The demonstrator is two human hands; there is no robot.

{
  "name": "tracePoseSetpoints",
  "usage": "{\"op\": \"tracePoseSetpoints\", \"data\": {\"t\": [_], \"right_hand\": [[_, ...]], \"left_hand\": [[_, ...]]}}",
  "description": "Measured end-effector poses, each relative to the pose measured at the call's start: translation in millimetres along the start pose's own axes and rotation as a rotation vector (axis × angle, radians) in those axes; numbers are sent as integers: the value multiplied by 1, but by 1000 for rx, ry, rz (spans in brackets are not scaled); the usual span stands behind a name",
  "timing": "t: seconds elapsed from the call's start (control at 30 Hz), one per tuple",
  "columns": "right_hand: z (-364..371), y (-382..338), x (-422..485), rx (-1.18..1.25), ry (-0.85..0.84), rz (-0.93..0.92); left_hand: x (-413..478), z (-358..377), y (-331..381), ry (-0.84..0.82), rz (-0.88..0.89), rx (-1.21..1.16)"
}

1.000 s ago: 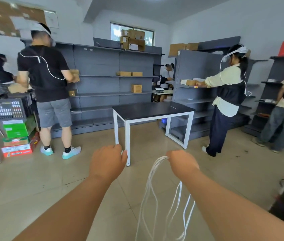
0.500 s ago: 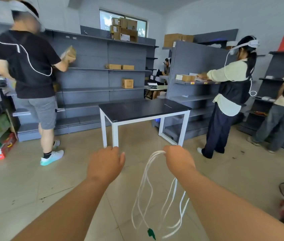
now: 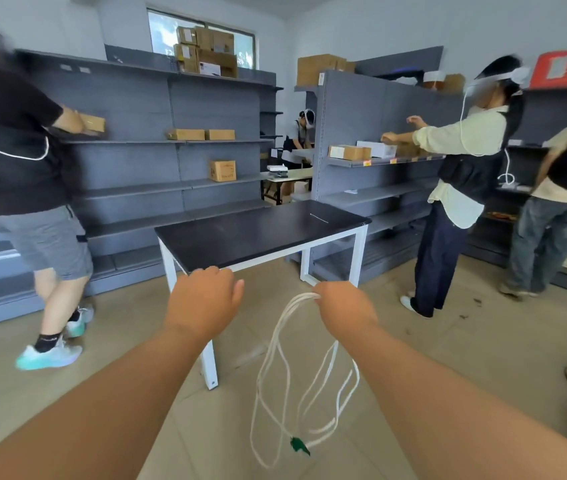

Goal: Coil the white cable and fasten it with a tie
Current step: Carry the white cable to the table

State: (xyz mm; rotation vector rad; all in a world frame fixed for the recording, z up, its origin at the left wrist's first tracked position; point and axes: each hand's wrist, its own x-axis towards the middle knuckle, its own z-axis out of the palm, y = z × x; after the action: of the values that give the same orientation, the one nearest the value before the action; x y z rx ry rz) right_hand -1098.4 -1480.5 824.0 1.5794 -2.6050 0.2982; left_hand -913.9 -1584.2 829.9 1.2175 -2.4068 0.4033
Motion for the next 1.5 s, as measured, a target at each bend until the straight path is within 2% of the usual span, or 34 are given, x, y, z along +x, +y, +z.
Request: {"op": "tracePoseSetpoints", "data": {"t": [0.37, 0.67, 0.83, 1.0, 1.3, 1.5], "right_hand": [[30, 58, 184, 35, 101, 41], [57, 126, 341, -21, -27, -44], [64, 147, 409, 32, -44, -30], [62, 163, 455, 60, -11, -102], [79, 170, 545, 102, 42, -55], [70, 133, 628, 216, 67, -118]], "left_hand": [[148, 87, 13, 18, -38, 3], [291, 166, 68, 31, -118, 19], [335, 197, 79, 18, -177, 1], [371, 220, 77, 26, -219, 33], [450, 274, 70, -10, -192, 44], [514, 308, 41, -4, -214, 20]]}}
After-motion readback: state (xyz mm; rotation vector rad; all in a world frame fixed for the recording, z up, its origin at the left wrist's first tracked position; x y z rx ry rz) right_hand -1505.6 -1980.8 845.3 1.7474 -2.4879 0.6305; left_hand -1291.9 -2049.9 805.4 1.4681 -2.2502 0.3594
